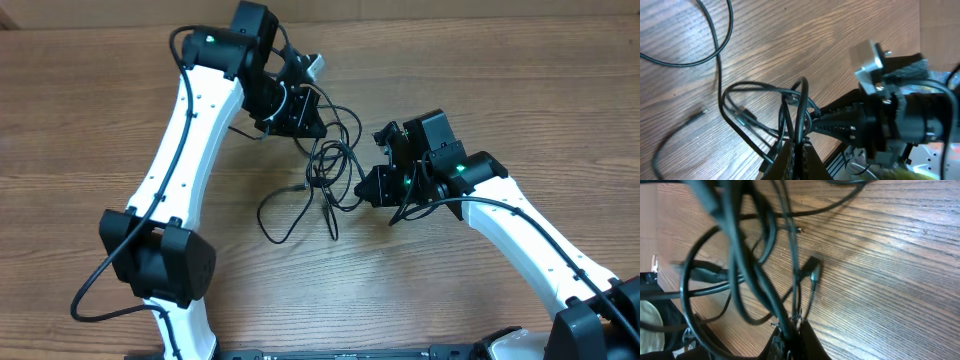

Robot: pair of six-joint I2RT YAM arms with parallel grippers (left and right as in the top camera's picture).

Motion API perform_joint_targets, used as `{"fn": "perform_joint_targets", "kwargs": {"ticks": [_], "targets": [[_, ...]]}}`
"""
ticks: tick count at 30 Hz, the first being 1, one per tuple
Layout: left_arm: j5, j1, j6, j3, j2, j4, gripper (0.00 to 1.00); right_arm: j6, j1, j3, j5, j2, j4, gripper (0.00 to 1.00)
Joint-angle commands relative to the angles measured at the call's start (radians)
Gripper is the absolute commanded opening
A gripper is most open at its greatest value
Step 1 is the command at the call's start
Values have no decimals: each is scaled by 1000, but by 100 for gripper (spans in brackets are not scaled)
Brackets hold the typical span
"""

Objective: Untangle cables

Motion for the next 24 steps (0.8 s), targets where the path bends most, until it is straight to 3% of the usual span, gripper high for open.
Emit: {"fn": "perform_joint_targets", "kwargs": {"ticks": [1, 12, 19, 24], "targets": [[32, 31, 2, 46, -91, 3, 4, 5, 5, -5, 30, -17, -11, 4], [-171, 87, -16, 46, -171, -18, 4, 5, 5, -5, 29, -17, -14, 4], [-491, 87, -195, 45, -171, -61, 4, 8, 5, -5, 40, -17, -14, 4], [-723, 87, -345, 45, -171, -101, 4, 135, 5, -5, 199, -17, -34, 4]]}}
